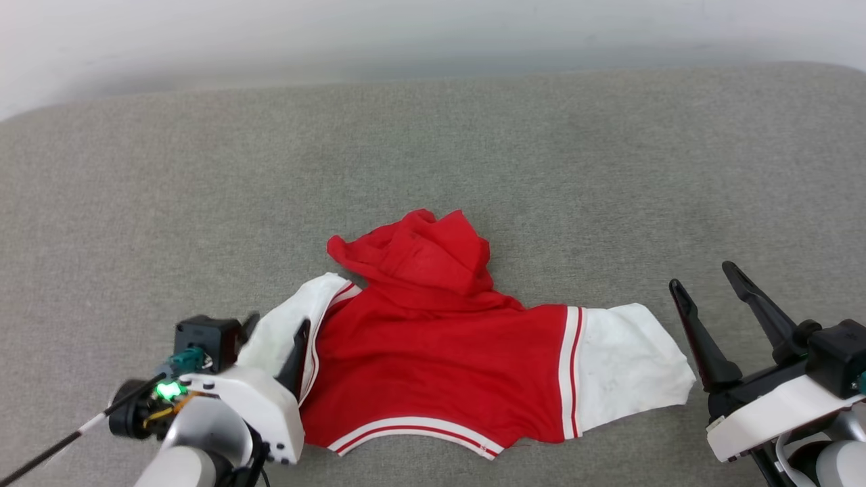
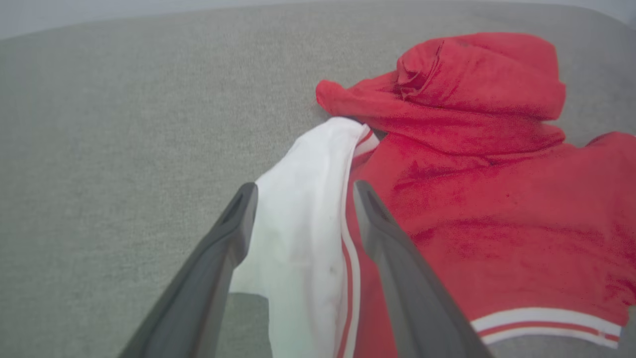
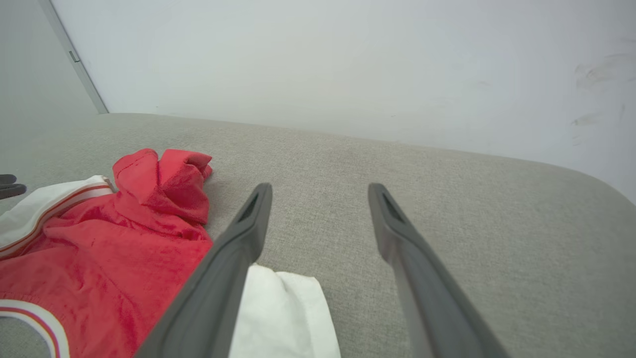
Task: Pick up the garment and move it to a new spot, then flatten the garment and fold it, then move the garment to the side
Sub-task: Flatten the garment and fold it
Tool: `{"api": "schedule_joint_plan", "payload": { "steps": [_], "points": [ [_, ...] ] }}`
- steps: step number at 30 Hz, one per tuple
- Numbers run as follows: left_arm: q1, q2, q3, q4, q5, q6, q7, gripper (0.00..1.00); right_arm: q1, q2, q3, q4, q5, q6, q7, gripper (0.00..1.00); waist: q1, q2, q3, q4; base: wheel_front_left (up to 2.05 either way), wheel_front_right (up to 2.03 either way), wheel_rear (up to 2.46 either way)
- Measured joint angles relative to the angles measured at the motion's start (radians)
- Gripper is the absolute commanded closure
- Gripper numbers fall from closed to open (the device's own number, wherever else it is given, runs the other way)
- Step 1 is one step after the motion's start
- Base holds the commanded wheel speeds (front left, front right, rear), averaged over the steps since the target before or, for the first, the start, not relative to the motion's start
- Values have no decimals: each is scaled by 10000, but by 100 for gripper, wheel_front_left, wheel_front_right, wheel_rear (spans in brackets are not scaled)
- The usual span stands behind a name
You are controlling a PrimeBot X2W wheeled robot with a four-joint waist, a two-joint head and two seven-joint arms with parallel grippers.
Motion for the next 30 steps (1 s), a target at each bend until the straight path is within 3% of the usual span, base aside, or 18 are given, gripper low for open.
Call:
{"api": "schedule_joint_plan", "payload": {
  "steps": [7,10,14,18,29,30],
  "points": [
    [-692,-94,-188,-771,468,-205,-871,0,22,59,115,13,21,0,8,0,0,0,-254,-331,0,0,0],
    [-1071,-90,-675,-897,500,-537,-230,0,41,100,150,33,36,0,4,0,0,0,-260,-523,0,0,0],
    [-1751,132,-1432,-648,560,-1083,1379,0,47,150,265,90,50,0,-44,0,0,0,-178,-771,0,0,0],
    [-2471,140,-1714,-211,589,-1131,2686,0,13,268,347,186,84,0,-136,0,0,0,22,-1040,0,0,0],
    [-3840,142,-2046,1473,1020,-1321,3340,0,-158,571,525,631,52,0,-535,0,1,0,905,-1782,0,0,0],
    [-3883,130,-2036,1603,1012,-1317,3340,41,-165,602,550,675,31,0,-573,0,0,0,977,-1836,0,0,0]
  ]
}}
